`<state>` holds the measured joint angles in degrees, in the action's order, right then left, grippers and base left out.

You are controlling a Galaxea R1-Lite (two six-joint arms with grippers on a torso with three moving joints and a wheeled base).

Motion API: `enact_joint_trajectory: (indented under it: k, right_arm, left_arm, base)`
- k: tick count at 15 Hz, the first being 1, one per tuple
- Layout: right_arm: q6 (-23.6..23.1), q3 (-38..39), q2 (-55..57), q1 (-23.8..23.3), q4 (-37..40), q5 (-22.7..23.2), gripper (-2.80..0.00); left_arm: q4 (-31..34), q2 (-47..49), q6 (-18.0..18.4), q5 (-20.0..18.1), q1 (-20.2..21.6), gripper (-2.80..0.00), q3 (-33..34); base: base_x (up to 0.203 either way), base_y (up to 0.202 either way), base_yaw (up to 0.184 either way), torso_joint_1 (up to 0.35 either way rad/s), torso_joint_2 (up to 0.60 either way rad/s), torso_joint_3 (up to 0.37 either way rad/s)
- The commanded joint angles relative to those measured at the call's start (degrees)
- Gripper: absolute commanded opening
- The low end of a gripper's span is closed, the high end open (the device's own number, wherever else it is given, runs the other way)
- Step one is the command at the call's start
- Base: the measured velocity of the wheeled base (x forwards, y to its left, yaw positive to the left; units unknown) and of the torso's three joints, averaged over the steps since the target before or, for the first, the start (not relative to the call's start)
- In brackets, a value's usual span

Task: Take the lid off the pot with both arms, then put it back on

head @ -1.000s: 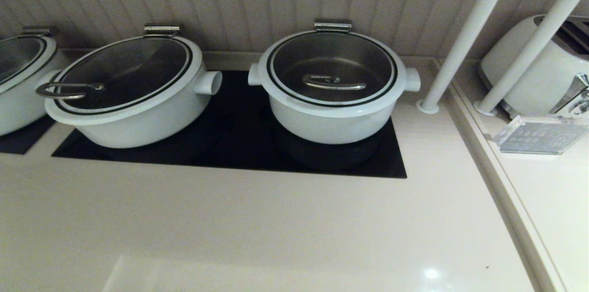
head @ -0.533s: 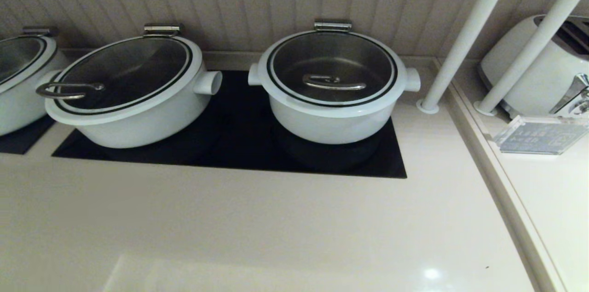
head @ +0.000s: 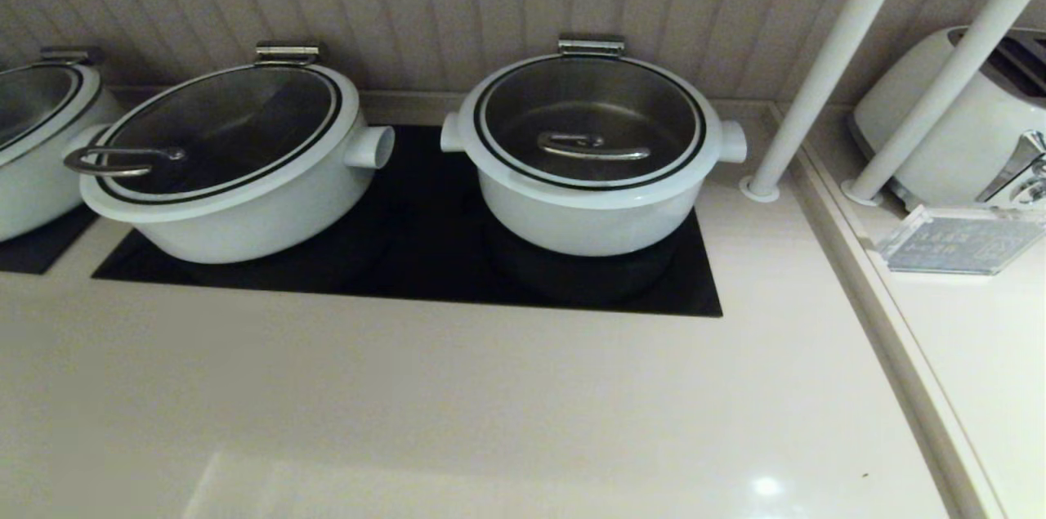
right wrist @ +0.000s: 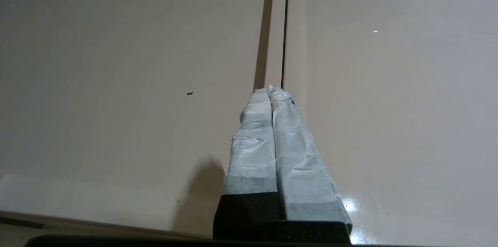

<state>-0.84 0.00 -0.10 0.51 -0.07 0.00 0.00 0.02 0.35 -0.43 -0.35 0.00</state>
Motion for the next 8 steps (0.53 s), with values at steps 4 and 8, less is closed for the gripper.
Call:
enact_joint_trajectory:
  k: [4, 8]
  right_arm:
    - [-0.04, 0.00, 0.10, 0.02, -0.01, 0.00, -2.80]
    - [-0.04, 0.00, 0.10, 0.02, -0.01, 0.00, -2.80]
  left_arm:
    - [0.00, -0.02, 0.00, -0.01, 0.00, -2.80, 0.00]
    - [0.00, -0.02, 0.00, -0.01, 0.00, -2.80, 0.00]
  base:
    - [0.000, 0.000, 0.000, 0.000, 0.00, 0.000]
    - [0.000, 0.000, 0.000, 0.000, 0.00, 0.000]
